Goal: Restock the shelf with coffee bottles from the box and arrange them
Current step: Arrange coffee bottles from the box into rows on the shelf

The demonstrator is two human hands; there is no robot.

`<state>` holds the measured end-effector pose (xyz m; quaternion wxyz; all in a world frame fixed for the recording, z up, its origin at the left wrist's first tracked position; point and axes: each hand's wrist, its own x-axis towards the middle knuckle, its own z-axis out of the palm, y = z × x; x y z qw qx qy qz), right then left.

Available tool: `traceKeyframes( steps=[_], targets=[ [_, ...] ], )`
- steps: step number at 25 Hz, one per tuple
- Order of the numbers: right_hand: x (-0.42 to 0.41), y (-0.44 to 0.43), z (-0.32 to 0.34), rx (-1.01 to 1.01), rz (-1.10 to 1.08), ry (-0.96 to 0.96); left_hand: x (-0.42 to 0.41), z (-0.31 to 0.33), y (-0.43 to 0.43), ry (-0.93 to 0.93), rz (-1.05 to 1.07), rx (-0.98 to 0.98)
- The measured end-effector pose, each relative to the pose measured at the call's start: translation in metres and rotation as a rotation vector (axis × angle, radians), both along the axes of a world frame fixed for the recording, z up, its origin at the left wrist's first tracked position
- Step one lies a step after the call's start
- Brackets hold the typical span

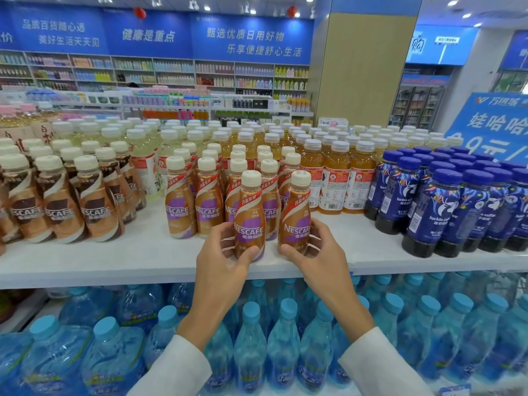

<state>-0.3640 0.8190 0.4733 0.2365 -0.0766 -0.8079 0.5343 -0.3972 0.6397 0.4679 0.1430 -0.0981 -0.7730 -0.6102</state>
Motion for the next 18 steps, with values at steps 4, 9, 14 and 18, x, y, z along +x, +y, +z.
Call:
traceKeyframes(
  steps=[4,9,14,18],
  targets=[
    [-0.011,0.001,0.0,0.02,-0.07,0.004,0.0,-0.001,-0.001,0.006,0.024,-0.028],
    [-0.031,0.007,0.007,0.047,-0.065,-0.011,-0.001,-0.001,-0.028,0.038,0.092,0.004],
    [-0.042,0.011,0.012,0.046,-0.069,-0.039,-0.005,0.0,-0.065,0.041,0.156,0.027],
    [-0.045,0.012,0.012,0.057,-0.068,-0.045,-0.011,-0.002,-0.086,0.038,0.188,0.025]
  ],
)
